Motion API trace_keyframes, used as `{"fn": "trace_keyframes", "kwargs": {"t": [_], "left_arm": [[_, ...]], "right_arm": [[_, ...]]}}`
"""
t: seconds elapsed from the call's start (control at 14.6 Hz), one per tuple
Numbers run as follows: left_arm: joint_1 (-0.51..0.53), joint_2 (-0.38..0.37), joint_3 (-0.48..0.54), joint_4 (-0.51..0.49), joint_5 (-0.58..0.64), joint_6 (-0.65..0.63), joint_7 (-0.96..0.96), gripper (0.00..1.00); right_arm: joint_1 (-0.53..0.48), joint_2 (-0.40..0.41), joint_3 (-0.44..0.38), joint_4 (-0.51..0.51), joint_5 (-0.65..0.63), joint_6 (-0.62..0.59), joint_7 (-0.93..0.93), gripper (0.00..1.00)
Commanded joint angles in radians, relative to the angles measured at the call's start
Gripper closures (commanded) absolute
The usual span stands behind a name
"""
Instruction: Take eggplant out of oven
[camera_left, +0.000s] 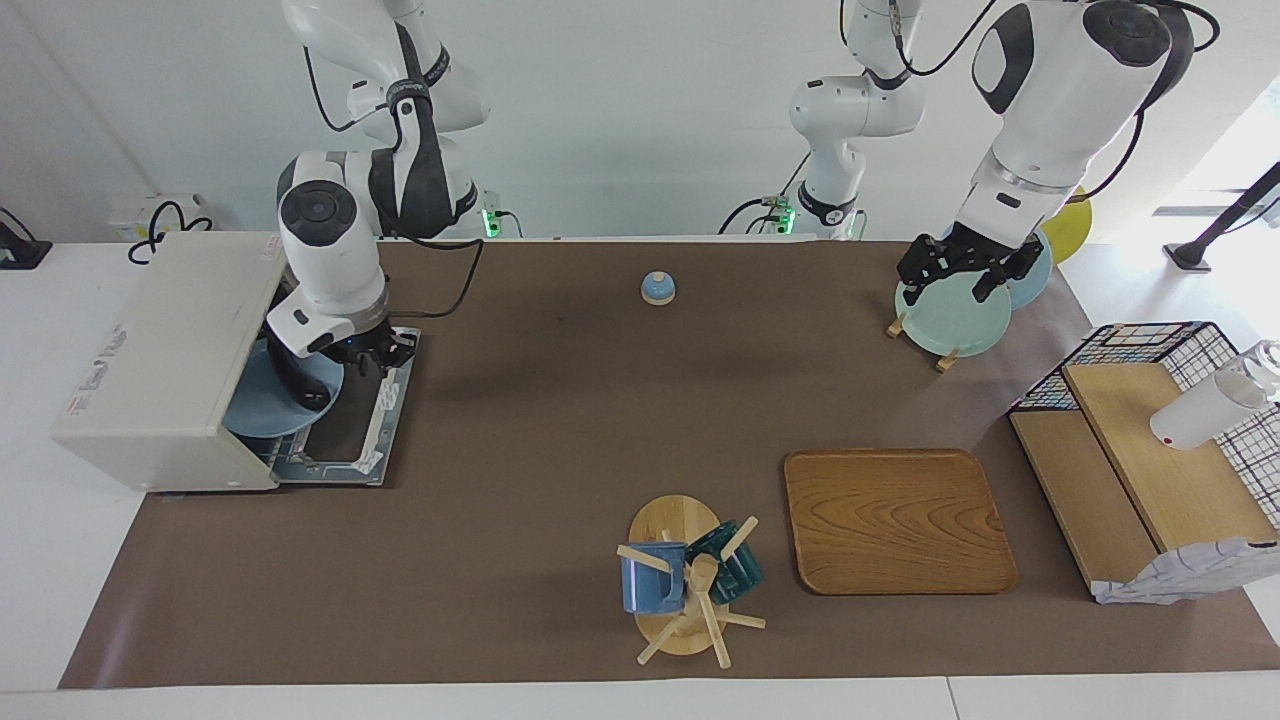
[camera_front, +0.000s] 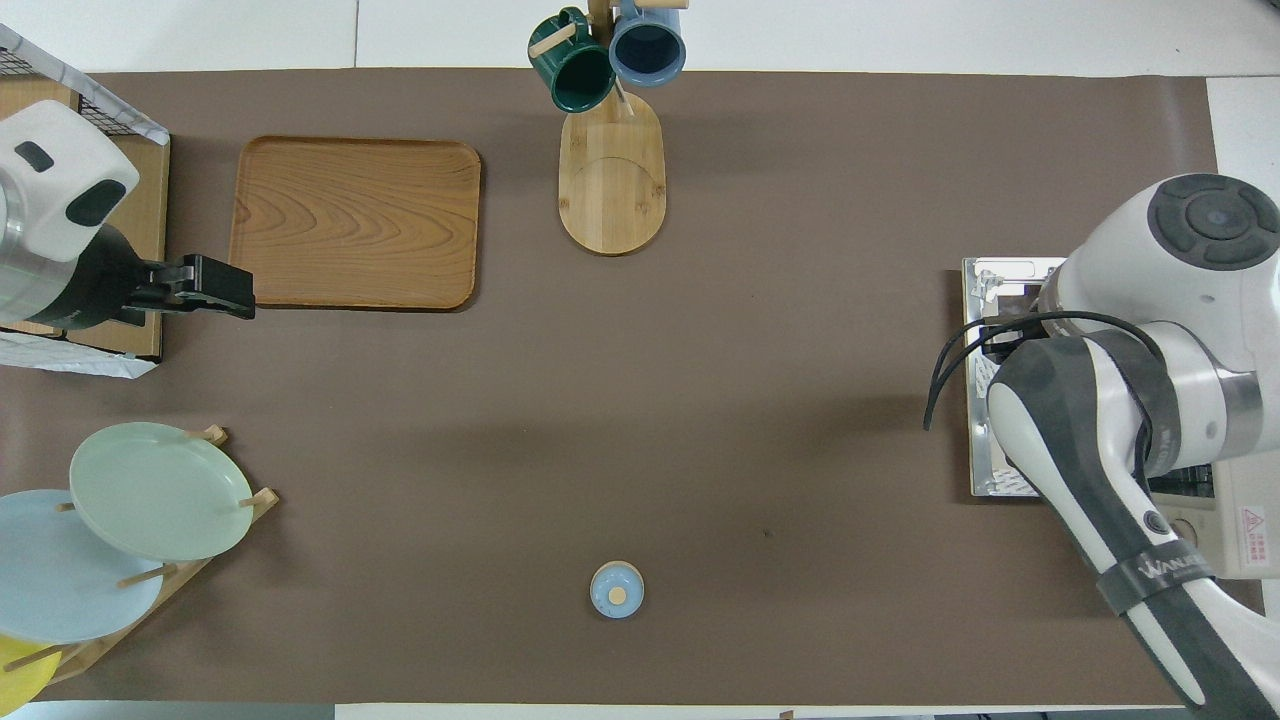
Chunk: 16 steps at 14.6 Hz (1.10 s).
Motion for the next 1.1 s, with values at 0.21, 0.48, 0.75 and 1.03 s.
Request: {"fn": "trace_keyframes", "kwargs": {"t": [0.21, 0.48, 0.75, 1.03], "left_arm": [[0.012, -0.014, -0.01, -0.017, 0.018, 0.006, -0.003, 0.0], [0.012, -0.016, -0.01, -0.019, 0.018, 0.008, -0.004, 0.0], [0.012, -0.016, -0.01, -0.019, 0.018, 0.009, -0.004, 0.0], [0.012, -0.016, -0.01, -0.019, 0.018, 0.01, -0.004, 0.0]], "right_arm": [[-0.104, -0.034, 0.012, -0.092, -0.028, 0.032, -0.035, 0.66], [-0.115, -0.045, 0.012, -0.142, -0.025, 0.121, -0.045, 0.66], [-0.147, -0.051, 0.012, -0.179, -0.025, 0.191, -0.141, 0.67], [-0.15, -0.062, 0.012, -0.208, -0.025, 0.224, -0.163, 1.0]]}}
